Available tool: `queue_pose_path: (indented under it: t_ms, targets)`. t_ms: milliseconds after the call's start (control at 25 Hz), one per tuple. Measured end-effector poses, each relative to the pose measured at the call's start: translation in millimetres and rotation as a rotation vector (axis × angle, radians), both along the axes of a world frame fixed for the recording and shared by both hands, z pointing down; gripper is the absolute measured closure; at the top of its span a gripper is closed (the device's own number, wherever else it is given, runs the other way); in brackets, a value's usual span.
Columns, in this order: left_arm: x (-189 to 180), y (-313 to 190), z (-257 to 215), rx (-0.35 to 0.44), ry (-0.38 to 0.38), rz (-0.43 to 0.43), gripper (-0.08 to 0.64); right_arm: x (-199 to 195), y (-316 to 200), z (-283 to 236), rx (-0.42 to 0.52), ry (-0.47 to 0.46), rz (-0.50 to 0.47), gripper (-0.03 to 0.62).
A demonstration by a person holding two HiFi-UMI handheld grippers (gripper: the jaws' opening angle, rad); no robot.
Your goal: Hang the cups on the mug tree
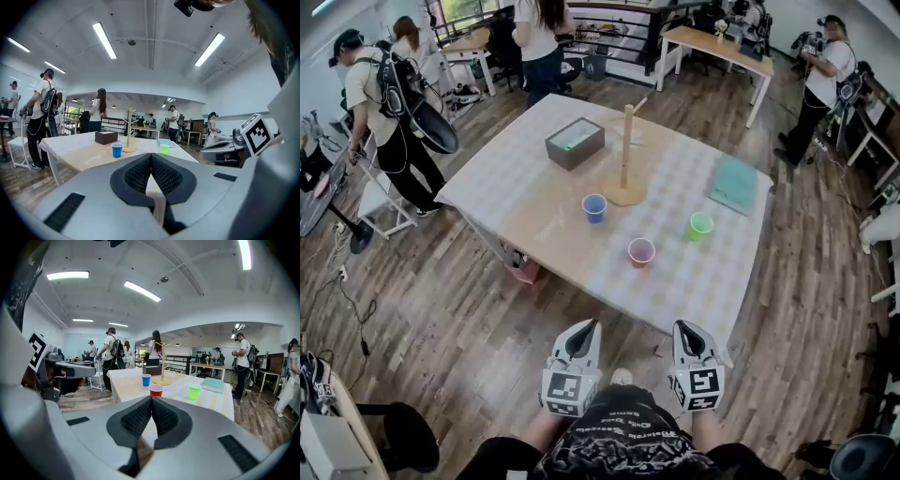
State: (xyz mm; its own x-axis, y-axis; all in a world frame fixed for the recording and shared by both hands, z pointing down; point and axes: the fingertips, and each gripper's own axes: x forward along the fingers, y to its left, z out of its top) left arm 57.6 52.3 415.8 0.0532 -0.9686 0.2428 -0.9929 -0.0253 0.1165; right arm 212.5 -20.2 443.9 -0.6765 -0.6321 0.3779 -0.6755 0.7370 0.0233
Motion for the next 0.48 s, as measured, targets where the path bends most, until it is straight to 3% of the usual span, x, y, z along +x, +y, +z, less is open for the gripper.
queue_pose_path:
  t_ms: [480]
  targets:
    - [11,-77,4,-0.036,0.003,0.027,0.541,1,-66,12,-0.099,-0.028,-0.004,0.581]
